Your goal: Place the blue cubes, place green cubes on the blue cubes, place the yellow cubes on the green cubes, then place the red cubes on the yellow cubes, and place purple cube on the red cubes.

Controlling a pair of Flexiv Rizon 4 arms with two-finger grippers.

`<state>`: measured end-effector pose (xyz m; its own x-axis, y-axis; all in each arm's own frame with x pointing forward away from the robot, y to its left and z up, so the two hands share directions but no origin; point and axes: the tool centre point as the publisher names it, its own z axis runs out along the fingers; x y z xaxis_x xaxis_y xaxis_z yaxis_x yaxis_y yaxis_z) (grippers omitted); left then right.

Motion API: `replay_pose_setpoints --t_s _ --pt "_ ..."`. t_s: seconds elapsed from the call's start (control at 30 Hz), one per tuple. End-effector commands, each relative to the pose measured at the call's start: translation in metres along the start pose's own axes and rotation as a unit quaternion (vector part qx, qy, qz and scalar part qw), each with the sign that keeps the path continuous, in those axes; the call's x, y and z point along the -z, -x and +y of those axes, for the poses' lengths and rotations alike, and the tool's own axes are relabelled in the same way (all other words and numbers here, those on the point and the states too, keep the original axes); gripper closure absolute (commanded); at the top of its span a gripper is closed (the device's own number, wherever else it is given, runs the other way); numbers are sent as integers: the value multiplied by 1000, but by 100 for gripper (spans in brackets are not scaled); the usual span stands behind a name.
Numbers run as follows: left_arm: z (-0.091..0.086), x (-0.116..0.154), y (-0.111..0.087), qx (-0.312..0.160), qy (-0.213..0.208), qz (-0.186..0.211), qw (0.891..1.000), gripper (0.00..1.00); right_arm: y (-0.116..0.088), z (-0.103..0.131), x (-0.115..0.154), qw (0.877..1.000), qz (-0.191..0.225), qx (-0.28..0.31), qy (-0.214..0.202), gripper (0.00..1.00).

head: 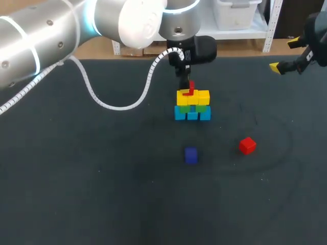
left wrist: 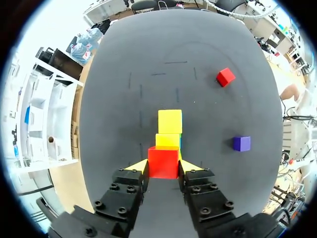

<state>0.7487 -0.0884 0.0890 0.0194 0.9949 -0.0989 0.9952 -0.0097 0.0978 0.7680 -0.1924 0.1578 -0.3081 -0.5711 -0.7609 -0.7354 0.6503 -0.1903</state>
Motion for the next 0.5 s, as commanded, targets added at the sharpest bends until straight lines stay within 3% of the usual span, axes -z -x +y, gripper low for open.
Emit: replay_pose_setpoints --t_s 0.03,0.5 --pt "3 0 0 -1 -3 1 1000 67 0 1 1 1000 1 0 -1 0" --pt "2 0 -1 2 -4 2 1000 61 0 1 1 1000 1 0 -1 0"
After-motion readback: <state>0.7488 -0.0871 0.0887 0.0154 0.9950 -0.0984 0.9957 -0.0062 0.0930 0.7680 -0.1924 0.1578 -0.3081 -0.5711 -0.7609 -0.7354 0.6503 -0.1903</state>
